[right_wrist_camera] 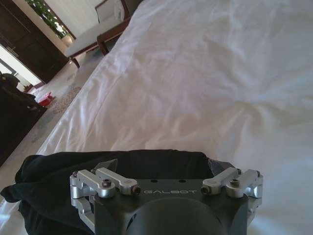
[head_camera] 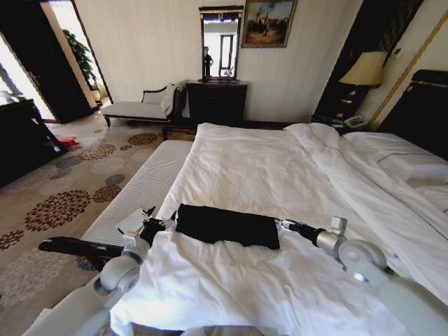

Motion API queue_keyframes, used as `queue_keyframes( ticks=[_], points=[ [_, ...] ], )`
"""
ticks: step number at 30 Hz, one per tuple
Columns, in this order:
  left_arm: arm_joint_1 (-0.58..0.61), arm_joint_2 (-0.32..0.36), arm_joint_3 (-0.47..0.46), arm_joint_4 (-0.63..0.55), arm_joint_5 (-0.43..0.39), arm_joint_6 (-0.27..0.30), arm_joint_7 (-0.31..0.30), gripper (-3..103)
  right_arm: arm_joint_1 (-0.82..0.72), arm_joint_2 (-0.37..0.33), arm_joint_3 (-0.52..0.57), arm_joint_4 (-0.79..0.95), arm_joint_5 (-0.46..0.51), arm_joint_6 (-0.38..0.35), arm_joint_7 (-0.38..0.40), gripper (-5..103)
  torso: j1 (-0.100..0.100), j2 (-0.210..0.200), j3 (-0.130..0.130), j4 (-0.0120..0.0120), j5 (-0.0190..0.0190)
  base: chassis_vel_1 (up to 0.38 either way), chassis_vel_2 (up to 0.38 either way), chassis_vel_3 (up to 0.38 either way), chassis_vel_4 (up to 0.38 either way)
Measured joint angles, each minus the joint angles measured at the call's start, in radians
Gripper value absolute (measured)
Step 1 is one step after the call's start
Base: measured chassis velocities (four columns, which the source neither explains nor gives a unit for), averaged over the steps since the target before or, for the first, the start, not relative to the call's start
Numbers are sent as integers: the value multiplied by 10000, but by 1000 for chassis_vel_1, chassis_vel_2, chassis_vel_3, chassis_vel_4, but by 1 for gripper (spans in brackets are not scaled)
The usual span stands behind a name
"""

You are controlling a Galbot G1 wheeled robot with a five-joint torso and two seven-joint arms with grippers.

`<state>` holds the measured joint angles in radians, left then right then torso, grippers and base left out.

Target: Fold the clothes on the bed.

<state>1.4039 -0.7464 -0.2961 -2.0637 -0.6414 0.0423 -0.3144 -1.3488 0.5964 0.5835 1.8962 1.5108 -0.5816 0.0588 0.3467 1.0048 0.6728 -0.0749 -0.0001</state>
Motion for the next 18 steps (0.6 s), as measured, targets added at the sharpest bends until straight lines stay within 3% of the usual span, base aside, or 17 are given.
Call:
queue_keyframes(
  ticks=[2, 6, 18],
  points=[
    [228, -39, -126, -87, 84, -43, 44, 100, 330, -33, -83, -337, 327, -829, 195, 100, 0, 0, 0, 0, 2, 0, 0, 0, 0],
    [248, -45, -133, -136, 93, -86, 80, 100, 547, 99, -93, -728, 607, -1576, 449, 100, 0, 0, 0, -8, 2, 0, 0, 0, 0],
    [229, 74, 27, -292, 85, -74, 107, 100, 914, 588, -465, -1450, 237, -1655, 314, 100, 0, 0, 0, -1, 1, 0, 0, 0, 0]
  ],
)
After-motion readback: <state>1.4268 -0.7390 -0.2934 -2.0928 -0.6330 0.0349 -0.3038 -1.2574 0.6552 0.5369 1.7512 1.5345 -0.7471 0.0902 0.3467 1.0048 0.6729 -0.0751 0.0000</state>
